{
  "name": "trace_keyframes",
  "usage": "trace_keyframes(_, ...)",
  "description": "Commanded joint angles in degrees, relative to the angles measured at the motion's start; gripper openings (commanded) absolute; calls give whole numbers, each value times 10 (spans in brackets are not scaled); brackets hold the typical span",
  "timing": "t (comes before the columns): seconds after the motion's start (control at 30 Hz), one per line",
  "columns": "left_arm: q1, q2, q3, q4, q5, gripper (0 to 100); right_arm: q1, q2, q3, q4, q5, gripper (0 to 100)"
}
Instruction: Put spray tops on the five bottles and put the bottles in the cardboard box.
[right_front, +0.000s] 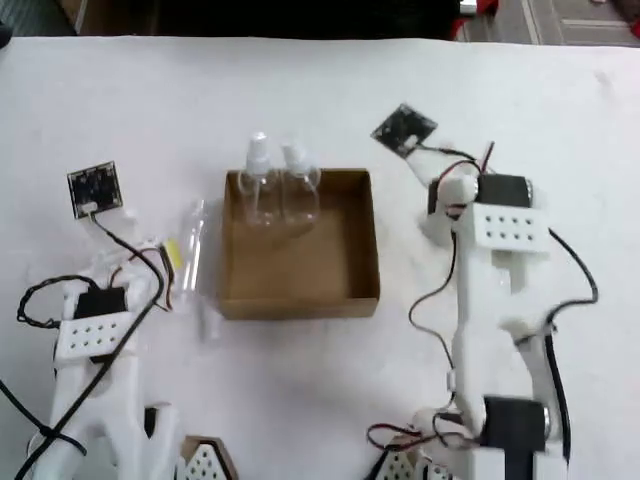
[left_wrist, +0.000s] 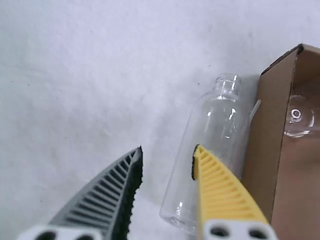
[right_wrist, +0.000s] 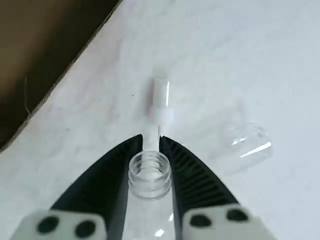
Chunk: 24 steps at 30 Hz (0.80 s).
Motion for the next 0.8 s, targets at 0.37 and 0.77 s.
trace_keyframes(0.37,2,-20,-7,1,10,160,-125,-242,-17,-64,-204,16)
trace_keyframes(0.77,2,-20,-7,1,10,161,-179,-348,220,-421,-440,16)
